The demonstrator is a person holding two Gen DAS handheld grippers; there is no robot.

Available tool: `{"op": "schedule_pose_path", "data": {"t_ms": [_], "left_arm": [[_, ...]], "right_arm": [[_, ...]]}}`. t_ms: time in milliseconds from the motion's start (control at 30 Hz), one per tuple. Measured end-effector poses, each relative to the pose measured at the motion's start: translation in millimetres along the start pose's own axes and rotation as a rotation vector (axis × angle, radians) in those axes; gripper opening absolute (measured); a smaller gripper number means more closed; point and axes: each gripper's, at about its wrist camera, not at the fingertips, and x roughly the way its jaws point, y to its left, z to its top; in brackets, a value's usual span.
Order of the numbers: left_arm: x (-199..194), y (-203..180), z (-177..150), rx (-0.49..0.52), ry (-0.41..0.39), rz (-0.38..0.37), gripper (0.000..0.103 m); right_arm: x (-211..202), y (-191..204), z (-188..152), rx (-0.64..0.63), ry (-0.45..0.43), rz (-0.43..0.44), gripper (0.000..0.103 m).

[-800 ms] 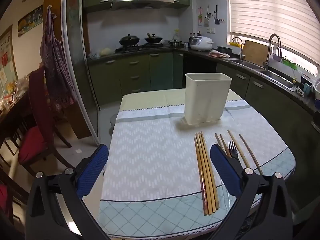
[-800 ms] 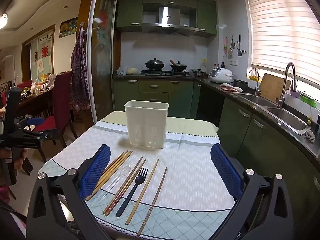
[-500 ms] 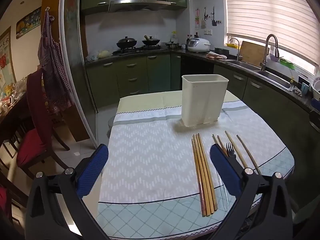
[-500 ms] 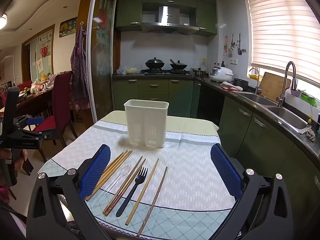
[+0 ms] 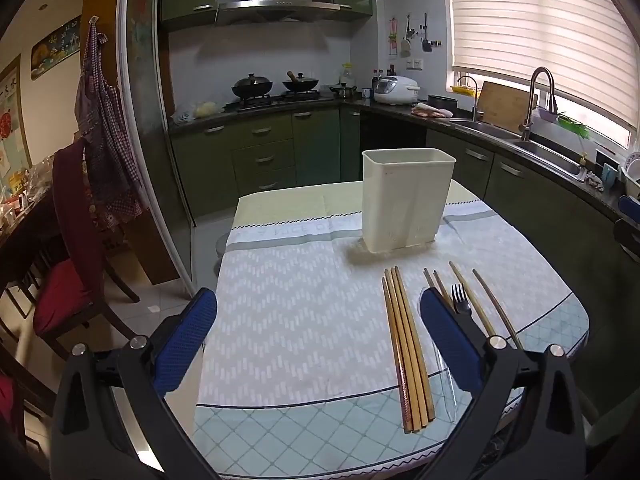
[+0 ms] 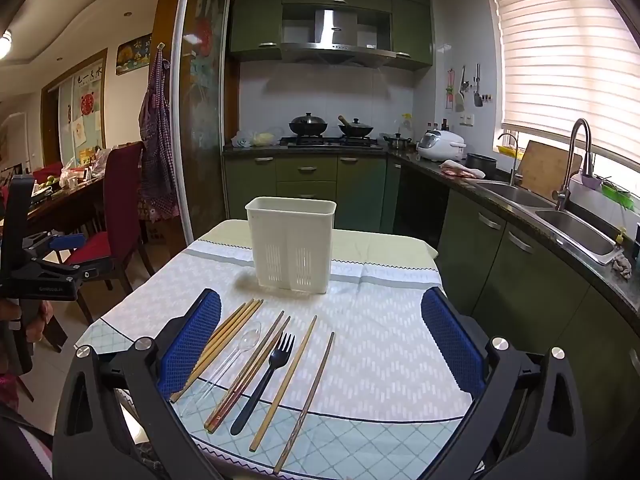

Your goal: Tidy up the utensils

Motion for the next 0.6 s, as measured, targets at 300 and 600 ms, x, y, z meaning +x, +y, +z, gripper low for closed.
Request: {"op": "schedule_pose_path", "data": {"t_ms": [300, 600], "left_arm": [[-0.4, 0.0, -0.7, 0.000, -0.004, 0.004, 0.097], [-0.2, -1.3, -1.3, 0.002, -0.003, 0.003, 0.097]], "right_arm": [[1.0, 0.5, -1.1, 0.001, 0.002, 0.001, 0.099], [-0.6, 0.2, -2.9, 0.002, 0.003, -0.001, 0.099]]}}
